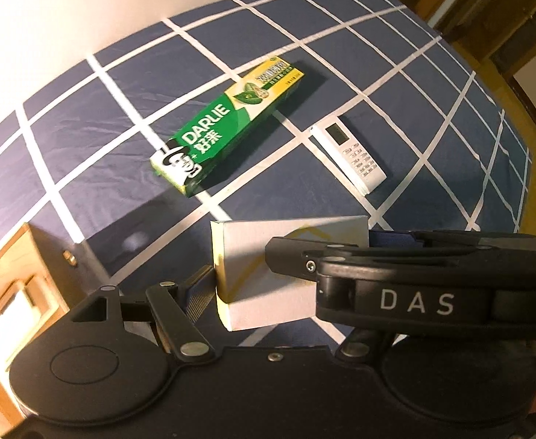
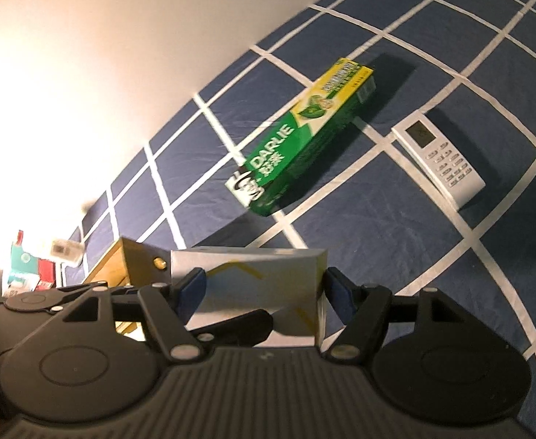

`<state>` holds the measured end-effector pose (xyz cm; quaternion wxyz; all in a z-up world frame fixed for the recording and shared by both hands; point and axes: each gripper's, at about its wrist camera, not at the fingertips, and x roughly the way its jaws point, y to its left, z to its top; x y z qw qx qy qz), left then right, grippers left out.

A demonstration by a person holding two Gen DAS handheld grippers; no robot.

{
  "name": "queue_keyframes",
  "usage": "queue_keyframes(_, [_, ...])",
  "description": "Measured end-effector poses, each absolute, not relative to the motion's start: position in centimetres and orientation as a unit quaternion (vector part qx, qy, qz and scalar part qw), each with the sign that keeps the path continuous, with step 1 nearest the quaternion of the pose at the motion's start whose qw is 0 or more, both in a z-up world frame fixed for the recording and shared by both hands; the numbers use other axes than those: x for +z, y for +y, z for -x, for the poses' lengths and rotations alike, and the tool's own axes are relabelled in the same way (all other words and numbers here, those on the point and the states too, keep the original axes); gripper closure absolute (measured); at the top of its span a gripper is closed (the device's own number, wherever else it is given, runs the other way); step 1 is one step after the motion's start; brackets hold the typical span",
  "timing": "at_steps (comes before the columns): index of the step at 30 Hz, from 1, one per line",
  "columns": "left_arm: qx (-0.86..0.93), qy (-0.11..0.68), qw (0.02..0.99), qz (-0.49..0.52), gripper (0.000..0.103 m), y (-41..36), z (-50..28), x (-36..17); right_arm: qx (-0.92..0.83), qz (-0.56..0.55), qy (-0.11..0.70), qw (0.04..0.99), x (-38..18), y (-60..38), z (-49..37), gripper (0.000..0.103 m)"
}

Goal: Organize objects
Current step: 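Carry the white card box with the right gripper over the box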

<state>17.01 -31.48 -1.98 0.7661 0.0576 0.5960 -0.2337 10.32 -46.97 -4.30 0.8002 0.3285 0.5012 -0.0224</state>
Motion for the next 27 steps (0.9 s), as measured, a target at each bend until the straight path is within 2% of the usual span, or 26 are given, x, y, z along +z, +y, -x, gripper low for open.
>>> queue_keyframes(10, [-0.187, 0.584, 0.789, -0.018, 0.033, -26.1, -14.1, -0.1, 0.027, -0.285, 0.509, 0.812, -2.1, -41.7, -10.0, 0.033])
queue_keyframes(27, [-0.077, 0.57, 0.814, 0.078, 0.033, -12.8, -10.1, 1.0, 0.14, -0.19, 0.537, 0.81, -0.2, -28.3, -12.9, 0.033])
